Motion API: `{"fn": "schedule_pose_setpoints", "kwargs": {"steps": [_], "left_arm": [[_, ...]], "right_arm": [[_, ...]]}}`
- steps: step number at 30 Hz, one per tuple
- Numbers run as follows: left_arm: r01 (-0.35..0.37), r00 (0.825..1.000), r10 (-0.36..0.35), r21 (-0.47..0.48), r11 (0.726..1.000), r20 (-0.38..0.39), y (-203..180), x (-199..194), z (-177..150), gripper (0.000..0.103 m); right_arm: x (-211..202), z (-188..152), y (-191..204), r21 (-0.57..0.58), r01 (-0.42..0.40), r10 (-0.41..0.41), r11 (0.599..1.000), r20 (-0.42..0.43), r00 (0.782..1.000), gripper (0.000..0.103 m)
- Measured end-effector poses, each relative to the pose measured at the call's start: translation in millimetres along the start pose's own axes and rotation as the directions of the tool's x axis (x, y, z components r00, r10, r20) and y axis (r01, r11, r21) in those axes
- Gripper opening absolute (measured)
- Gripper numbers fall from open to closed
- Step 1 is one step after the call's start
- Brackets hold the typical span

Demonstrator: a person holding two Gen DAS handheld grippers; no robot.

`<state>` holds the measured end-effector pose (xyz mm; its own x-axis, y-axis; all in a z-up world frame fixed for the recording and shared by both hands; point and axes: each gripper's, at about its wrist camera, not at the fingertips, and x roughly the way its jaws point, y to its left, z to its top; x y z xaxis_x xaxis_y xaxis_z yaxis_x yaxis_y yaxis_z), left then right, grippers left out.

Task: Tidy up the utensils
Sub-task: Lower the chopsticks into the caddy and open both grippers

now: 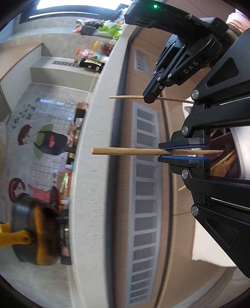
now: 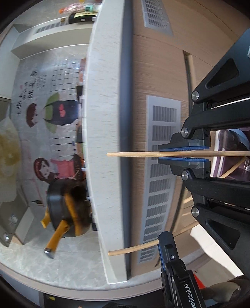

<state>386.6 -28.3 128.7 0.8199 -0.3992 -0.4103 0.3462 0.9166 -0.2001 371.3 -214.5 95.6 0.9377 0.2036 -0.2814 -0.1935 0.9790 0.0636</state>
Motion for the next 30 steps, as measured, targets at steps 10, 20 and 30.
{"fn": "schedule_pose_setpoints", "kwargs": {"steps": [10,20,30], "left_arm": [[0.017,0.990,-0.019,-0.014,1.000,-0.138,3.4,33.1,-48.5,0.006],[0.001,0.968,-0.018,-0.066,0.998,-0.251,1.9,39.4,-81.1,0.019],[-0.044,0.976,0.033,-0.047,0.998,-0.216,-12.5,-36.0,-105.4,0.060]], "right_arm": [[14.3,-46.9,1.0,-0.030,0.018,-0.020,0.999,-0.062,0.998,0.006],[2.3,-93.6,-6.1,-0.018,-0.002,-0.003,1.000,-0.287,0.958,0.022],[-79.6,-104.9,-4.0,0.004,0.025,-0.022,1.000,-0.288,0.957,0.068]]}}
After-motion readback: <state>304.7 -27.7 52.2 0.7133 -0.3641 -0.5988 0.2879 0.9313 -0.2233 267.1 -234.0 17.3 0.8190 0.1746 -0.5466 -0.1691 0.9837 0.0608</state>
